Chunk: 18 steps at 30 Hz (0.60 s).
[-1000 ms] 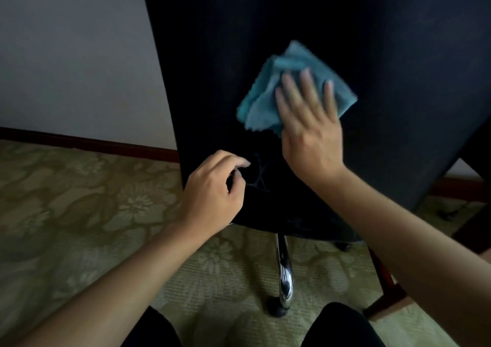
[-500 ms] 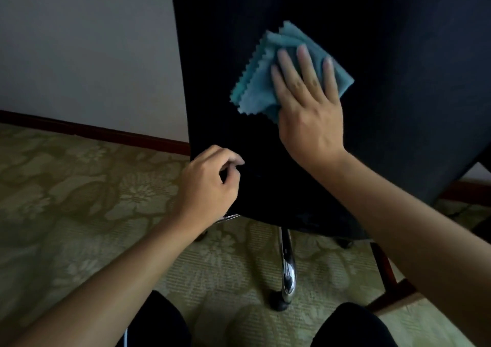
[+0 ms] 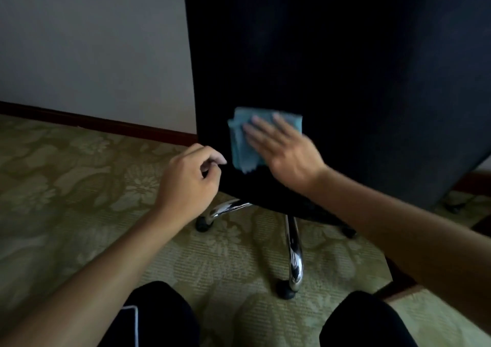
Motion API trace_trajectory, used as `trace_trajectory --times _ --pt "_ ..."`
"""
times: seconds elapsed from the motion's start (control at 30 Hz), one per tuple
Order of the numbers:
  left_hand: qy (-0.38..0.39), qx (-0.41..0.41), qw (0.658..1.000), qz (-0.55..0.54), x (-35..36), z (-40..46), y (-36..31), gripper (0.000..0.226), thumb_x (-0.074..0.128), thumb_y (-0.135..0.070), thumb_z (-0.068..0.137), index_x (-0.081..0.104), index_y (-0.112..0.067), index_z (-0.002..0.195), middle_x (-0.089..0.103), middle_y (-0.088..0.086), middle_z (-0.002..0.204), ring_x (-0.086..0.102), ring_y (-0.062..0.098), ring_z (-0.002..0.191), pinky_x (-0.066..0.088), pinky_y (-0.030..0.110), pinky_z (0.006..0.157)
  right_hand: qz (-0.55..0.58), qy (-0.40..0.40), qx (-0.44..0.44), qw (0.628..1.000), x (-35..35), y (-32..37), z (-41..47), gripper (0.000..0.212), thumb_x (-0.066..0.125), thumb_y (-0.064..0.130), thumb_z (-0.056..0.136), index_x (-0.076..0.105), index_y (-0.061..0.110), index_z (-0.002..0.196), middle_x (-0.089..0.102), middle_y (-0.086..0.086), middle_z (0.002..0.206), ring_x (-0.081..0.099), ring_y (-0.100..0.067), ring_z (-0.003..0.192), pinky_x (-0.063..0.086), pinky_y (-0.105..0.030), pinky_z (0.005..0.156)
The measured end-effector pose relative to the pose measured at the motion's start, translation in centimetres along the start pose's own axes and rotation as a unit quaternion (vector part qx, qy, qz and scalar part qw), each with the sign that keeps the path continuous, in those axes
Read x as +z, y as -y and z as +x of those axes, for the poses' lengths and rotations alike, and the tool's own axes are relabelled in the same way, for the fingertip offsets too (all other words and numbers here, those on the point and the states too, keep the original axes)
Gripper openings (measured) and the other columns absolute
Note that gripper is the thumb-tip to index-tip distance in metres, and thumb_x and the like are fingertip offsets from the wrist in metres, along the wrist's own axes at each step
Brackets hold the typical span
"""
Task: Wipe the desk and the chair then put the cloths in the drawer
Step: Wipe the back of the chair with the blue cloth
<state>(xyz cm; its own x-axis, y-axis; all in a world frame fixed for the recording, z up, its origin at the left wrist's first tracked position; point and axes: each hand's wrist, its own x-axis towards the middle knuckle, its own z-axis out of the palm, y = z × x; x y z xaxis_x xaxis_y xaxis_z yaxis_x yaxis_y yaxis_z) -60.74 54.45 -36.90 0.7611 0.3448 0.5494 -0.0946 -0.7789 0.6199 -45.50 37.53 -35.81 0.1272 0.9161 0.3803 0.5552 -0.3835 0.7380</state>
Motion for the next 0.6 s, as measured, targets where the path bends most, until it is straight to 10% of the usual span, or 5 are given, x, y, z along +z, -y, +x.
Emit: trace_trajectory --times 0.13,0.43,0.6 --pt "-0.003 0.005 1.000 -0.023 1.9 0.0 -0.7 0.021 0.059 -0.007 0.082 0.068 -0.026 0.081 0.061 -0.014 0.081 0.059 0.004 0.074 0.041 0.010 0.065 0.022 -0.074 0.080 0.994 0.2 -1.5 3.1 0.051 0.038 0.017 0.098 0.037 0.004 0.147 0.032 -0.011 0.157 0.025 -0.029 0.147 0.009 -0.048 0.122" --pt "0.128 0.078 0.989 -0.019 5.1 -2.1 -1.0 0.017 0.053 -0.017 0.088 0.069 -0.020 0.087 0.063 -0.012 0.091 0.063 0.008 0.080 0.054 0.038 0.068 0.077 0.105 -0.145 0.981 3.9 4.6 -14.0 0.065 0.070 0.024 0.082 0.044 0.014 0.141 0.035 -0.001 0.151 0.031 -0.018 0.141 0.013 -0.044 0.120" --pt "0.160 0.101 0.982 -0.018 7.5 -2.0 -3.2 0.017 0.058 -0.008 0.088 0.070 -0.020 0.087 0.063 -0.011 0.090 0.063 0.009 0.080 0.053 0.037 0.069 0.080 -0.059 0.030 0.995 3.1 -4.8 -14.3 0.048 0.047 0.009 0.099 0.041 0.010 0.147 0.033 -0.007 0.156 0.028 -0.025 0.145 0.016 -0.047 0.121"
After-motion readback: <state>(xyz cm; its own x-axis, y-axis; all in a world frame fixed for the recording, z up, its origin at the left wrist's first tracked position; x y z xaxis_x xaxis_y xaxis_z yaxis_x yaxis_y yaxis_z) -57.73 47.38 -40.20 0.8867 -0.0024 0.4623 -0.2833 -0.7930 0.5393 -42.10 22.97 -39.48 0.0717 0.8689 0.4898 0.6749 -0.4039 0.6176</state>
